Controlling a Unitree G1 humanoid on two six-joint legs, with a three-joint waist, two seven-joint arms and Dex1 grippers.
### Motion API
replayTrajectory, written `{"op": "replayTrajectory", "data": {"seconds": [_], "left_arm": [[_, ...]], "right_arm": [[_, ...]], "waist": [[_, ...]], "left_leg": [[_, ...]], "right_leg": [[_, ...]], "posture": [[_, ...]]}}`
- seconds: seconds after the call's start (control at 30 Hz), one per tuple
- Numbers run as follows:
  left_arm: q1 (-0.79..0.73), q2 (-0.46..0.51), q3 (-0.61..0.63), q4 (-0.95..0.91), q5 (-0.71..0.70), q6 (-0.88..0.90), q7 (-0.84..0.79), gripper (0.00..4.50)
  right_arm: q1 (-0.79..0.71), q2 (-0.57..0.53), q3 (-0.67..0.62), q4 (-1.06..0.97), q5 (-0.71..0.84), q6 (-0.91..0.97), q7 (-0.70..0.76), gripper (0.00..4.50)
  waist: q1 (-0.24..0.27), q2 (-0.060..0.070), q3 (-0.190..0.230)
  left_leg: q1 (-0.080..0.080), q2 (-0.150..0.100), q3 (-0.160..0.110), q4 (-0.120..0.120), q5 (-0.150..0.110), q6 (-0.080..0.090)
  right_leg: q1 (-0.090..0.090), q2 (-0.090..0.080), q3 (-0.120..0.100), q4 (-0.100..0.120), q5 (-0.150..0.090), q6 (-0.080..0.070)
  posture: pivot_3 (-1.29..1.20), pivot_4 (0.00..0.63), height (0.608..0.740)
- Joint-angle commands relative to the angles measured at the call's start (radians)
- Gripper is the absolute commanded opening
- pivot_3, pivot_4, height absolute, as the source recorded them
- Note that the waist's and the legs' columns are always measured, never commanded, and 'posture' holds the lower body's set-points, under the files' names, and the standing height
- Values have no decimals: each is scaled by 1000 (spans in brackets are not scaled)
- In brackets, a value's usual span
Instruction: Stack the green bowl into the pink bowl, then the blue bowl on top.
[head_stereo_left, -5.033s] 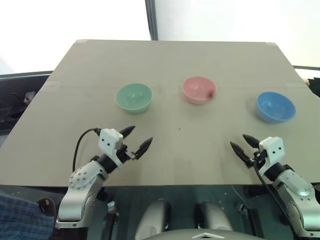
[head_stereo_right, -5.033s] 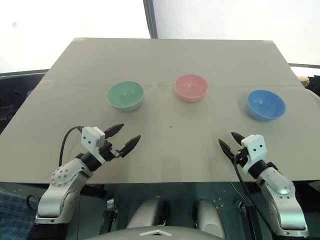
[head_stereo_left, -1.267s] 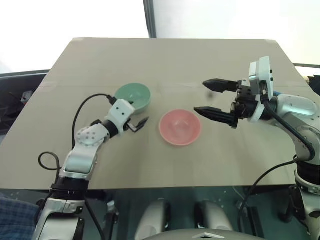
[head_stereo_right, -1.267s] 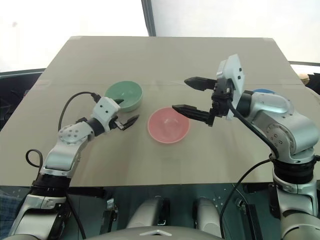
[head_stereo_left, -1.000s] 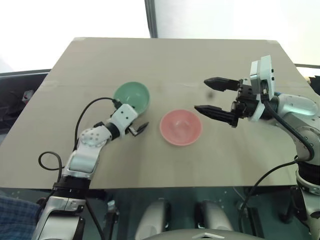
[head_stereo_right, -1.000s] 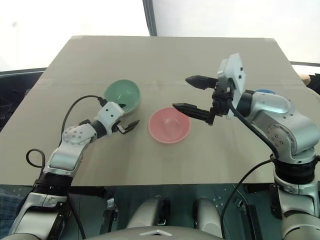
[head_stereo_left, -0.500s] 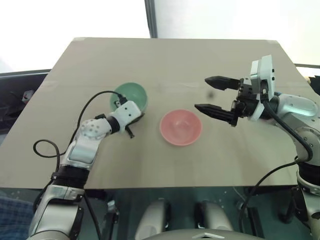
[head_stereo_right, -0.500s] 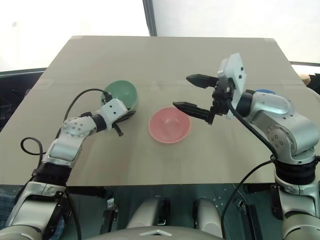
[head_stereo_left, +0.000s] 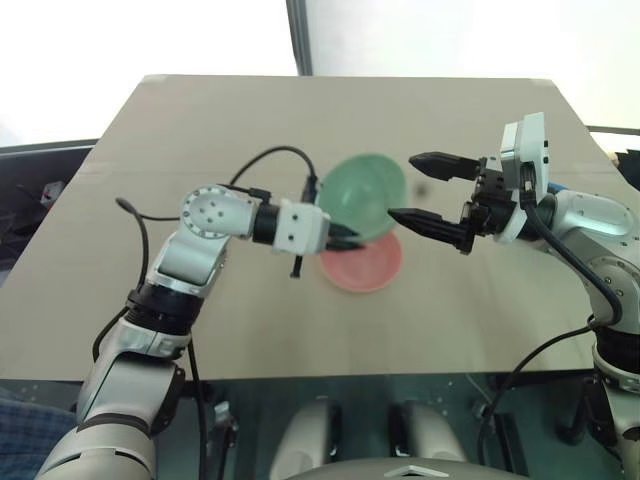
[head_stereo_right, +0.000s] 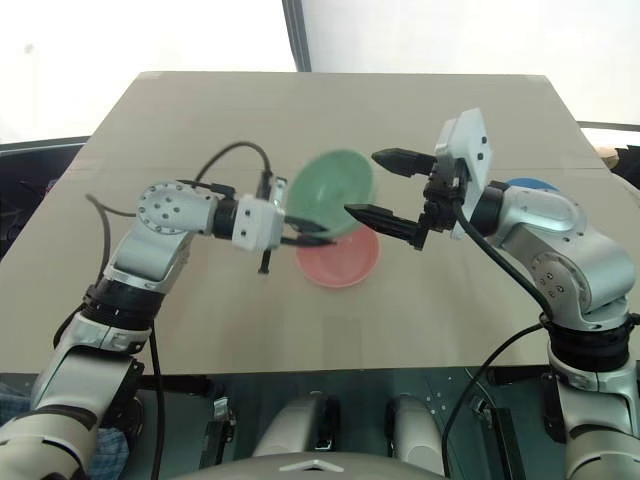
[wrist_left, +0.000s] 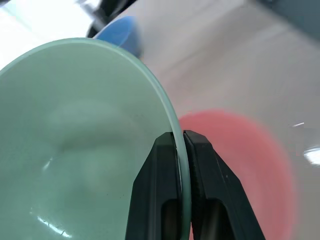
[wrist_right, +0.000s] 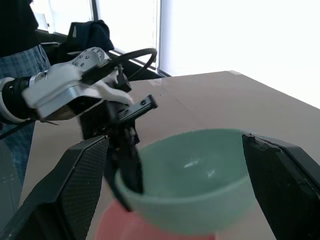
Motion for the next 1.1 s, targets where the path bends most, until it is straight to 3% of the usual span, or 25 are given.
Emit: {"op": "replayTrajectory", "data": {"seconds": [0.03,0.2,0.37,0.43,0.57,0.83,1.1], "left_arm": [[-25,16,-1,-45,-39,18,-67,48],[-66,-9,-3,6,22,-11,-42,48],[-51,-25,-2,9,32,-39,-31,1799],[-43,-45,7,-2,12,-37,-18,2247],[-17,-59,63,-86,-114,117,18,2247],[73,-101,347,-186,-408,531,365,2247],[156,-119,497,-310,-630,688,504,2247]], "right_arm": [[-5,-8,-14,-20,10,-28,-5,4500],[-1,-14,-17,-25,13,-28,-10,4500],[-1,-23,-19,-20,16,-27,-6,4500],[-3,-27,-15,-16,15,-28,-1,4500],[-9,-30,-7,-3,9,-33,6,4500],[7,-76,-2,48,-59,-25,-22,4500],[-87,-155,22,407,-310,-23,-177,4500]], "waist": [[0,0,0],[10,0,0],[8,0,0],[9,0,0],[8,0,0],[4,-1,0],[10,-2,1]], "left_leg": [[0,0,0,0,0,0],[1,0,0,3,-2,4],[1,0,0,4,-1,3],[1,0,0,4,0,1],[1,0,0,4,0,1],[3,1,0,6,-2,4],[3,0,0,7,1,-1]], "right_leg": [[0,0,0,1,0,0],[1,1,0,5,0,0],[1,2,0,6,0,0],[1,3,0,6,0,0],[1,3,0,6,0,1],[1,3,1,10,0,1],[1,2,1,10,0,1]], "posture": [[0,150,740],[0,150,740],[0,150,740],[0,150,740],[0,150,740],[0,150,740],[0,150,740]]}}
